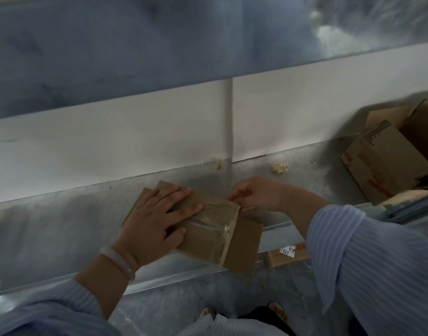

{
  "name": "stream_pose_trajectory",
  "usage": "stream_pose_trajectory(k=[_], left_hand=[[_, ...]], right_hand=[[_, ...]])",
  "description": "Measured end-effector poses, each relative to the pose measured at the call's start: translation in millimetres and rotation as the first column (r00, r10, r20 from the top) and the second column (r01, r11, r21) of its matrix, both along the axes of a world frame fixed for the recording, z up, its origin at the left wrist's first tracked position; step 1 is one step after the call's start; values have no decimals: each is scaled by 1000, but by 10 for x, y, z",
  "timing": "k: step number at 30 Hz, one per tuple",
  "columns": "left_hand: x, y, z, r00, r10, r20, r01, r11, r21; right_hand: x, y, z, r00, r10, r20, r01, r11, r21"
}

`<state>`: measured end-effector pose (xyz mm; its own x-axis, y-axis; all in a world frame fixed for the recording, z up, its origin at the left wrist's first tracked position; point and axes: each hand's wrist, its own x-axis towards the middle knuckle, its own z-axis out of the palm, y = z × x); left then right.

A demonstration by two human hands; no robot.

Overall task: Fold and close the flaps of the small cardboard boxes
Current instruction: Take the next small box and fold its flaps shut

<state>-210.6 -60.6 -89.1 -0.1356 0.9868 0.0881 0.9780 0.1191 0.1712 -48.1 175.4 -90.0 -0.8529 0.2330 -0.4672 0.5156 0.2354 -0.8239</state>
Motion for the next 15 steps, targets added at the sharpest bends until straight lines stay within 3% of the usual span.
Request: stream_pose_trajectory(k=[3, 8, 12, 15], left_hand=[[6, -3, -4, 1000, 2, -3, -2, 1000, 11], [3, -10, -16, 999, 18, -31, -18, 1000, -3], [-13, 28, 12, 986, 45, -162, -50, 998, -28], [-65, 42, 62, 958, 237, -159, -251, 965, -77]], right_hand=[[-40, -21, -11, 998, 47, -33, -41, 983, 178], [-77, 6, -22, 976, 219, 2, -197, 878, 437], [12, -28, -94, 990, 133, -53, -105, 927, 360], [91, -20, -142, 996, 30, -87, -9, 971, 239]])
